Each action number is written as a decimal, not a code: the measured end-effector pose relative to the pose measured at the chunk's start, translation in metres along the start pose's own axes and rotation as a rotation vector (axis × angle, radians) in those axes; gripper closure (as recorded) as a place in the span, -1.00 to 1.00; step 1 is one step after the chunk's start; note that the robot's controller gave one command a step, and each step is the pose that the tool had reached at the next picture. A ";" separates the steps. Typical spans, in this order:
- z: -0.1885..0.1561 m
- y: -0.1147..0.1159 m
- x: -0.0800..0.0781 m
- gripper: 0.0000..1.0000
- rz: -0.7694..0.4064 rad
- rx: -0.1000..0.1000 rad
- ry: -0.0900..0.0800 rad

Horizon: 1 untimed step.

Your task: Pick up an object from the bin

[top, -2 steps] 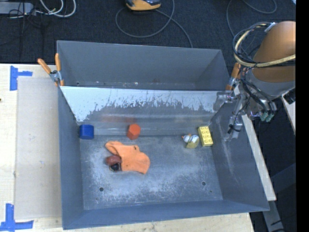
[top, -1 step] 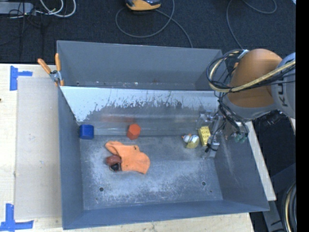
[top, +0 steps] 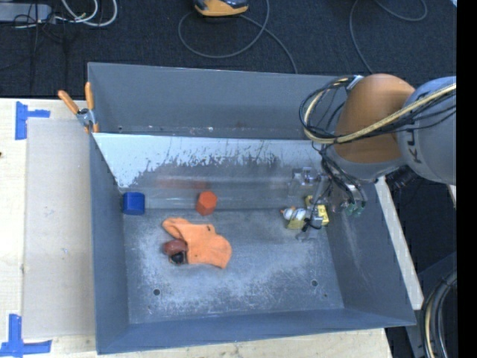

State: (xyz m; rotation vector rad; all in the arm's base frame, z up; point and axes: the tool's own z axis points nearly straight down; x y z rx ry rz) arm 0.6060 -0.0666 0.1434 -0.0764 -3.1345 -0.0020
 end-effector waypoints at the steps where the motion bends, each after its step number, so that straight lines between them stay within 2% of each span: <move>1: 0.059 0.045 0.008 -1.00 -0.008 0.000 -0.006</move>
Offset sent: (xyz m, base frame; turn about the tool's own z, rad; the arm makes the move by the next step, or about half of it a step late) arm 0.0007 0.0987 -0.0734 0.1167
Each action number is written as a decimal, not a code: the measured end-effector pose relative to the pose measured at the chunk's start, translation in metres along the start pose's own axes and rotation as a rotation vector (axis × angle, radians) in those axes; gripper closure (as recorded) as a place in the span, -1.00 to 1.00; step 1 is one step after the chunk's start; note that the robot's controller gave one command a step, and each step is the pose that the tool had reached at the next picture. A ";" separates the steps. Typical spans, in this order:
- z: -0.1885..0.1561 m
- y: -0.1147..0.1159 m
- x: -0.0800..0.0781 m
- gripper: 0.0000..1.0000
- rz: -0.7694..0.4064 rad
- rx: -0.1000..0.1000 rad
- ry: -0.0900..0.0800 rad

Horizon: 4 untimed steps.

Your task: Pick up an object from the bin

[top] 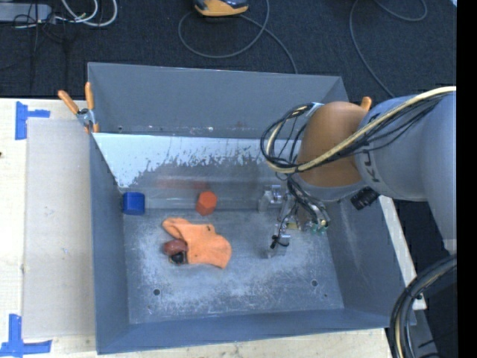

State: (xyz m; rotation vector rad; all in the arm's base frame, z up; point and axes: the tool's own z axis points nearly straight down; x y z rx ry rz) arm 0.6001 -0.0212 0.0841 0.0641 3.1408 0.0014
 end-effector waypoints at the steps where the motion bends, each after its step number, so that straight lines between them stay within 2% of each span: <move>1: 0.020 0.015 0.002 -1.00 0.014 0.000 0.009; 2: -0.002 0.014 -0.005 -1.00 0.114 -0.002 0.005; 3: -0.008 0.014 -0.008 -1.00 0.059 0.002 -0.001; 4: 0.004 0.032 -0.012 -1.00 -0.015 -0.003 0.002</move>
Offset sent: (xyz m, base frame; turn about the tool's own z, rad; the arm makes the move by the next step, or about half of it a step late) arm 0.0204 -0.0190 0.0614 -0.4278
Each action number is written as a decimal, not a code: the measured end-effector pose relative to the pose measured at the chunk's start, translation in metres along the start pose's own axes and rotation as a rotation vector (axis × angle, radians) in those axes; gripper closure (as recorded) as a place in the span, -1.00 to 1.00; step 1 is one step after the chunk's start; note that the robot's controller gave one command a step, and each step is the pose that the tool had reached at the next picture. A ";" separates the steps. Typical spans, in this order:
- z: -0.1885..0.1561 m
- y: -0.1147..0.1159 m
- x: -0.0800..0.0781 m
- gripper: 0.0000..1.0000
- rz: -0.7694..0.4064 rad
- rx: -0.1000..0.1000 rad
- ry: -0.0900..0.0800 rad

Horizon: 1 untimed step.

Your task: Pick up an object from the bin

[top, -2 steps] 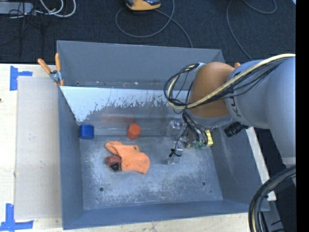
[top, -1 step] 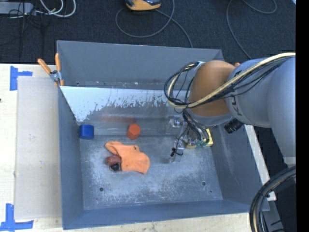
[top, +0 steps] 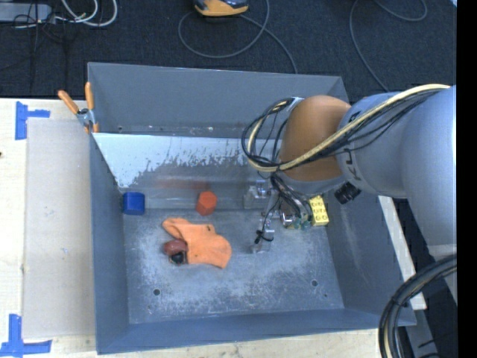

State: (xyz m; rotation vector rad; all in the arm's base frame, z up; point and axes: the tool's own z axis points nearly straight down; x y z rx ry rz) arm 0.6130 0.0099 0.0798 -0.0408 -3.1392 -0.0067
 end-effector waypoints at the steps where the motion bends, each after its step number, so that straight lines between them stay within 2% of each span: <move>1: 0.007 0.036 0.014 -1.00 0.113 0.004 0.001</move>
Offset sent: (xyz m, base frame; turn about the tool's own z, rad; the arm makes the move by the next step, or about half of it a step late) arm -0.0263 0.0899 -0.0098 0.0368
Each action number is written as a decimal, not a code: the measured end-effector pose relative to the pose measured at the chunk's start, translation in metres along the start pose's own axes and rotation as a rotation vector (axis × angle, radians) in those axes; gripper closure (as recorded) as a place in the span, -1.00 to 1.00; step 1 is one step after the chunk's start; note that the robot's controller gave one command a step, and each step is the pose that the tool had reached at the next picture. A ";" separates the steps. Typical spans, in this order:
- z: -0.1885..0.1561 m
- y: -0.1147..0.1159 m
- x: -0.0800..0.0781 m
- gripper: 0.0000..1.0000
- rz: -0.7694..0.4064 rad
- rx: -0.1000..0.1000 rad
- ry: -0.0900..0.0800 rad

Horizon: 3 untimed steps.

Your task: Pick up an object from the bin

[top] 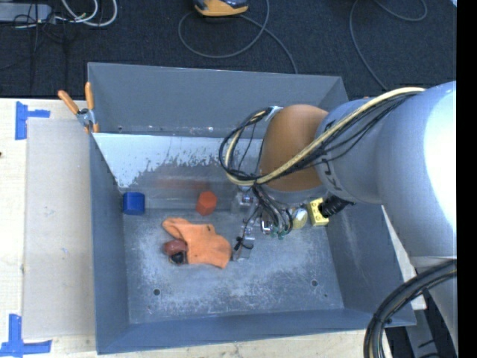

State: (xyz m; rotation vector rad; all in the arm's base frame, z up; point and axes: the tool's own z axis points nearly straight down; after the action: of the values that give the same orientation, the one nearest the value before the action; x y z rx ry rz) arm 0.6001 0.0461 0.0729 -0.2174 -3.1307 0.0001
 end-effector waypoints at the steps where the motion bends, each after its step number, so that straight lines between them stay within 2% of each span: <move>1: 0.003 0.049 0.019 -1.00 -0.074 -0.002 0.001; 2: 0.004 0.061 0.053 -1.00 -0.090 0.000 0.002; 3: 0.004 0.076 0.057 -1.00 0.005 -0.002 0.003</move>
Offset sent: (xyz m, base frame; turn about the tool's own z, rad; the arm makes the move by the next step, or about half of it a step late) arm -0.0472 0.0703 -0.0029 -0.0912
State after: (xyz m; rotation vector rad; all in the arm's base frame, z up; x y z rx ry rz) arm 0.5540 0.1289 0.0691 -0.2247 -3.1269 -0.0033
